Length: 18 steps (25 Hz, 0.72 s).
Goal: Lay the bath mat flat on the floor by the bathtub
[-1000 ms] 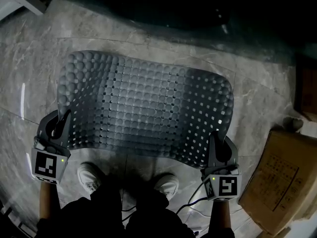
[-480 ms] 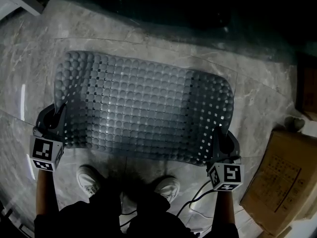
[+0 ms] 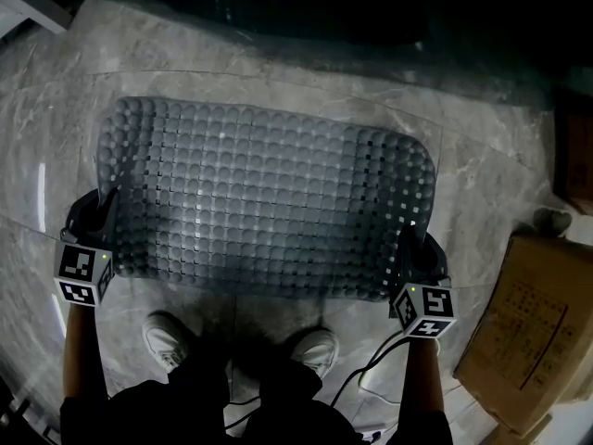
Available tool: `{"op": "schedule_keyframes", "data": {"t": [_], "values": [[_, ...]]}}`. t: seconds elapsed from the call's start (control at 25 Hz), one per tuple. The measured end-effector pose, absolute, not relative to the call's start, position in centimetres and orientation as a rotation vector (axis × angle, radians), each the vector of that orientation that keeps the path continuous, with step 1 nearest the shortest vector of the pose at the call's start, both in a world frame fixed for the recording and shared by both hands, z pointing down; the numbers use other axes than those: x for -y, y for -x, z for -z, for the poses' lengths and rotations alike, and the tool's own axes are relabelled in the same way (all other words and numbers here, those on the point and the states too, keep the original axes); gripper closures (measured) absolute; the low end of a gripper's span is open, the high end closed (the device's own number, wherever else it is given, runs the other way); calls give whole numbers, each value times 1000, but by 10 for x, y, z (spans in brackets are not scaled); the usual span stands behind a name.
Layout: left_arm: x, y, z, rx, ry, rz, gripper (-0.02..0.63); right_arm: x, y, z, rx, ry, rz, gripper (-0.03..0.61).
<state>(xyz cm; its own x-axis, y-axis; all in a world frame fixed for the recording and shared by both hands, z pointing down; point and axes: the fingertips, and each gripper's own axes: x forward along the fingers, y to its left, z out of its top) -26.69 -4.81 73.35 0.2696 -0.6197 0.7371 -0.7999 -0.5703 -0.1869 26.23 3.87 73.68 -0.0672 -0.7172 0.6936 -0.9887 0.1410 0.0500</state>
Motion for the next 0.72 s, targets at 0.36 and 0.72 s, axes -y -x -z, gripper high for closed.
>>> {"op": "schedule_keyframes", "data": {"t": [0.36, 0.72], "values": [[48, 278, -766, 1281, -2230, -1242, 589, -40, -276, -771, 1789, -1653, -678, 485], [54, 284, -774, 1293, -2237, -1277, 581, -39, -283, -779, 1753, -1682, -700, 456]]}}
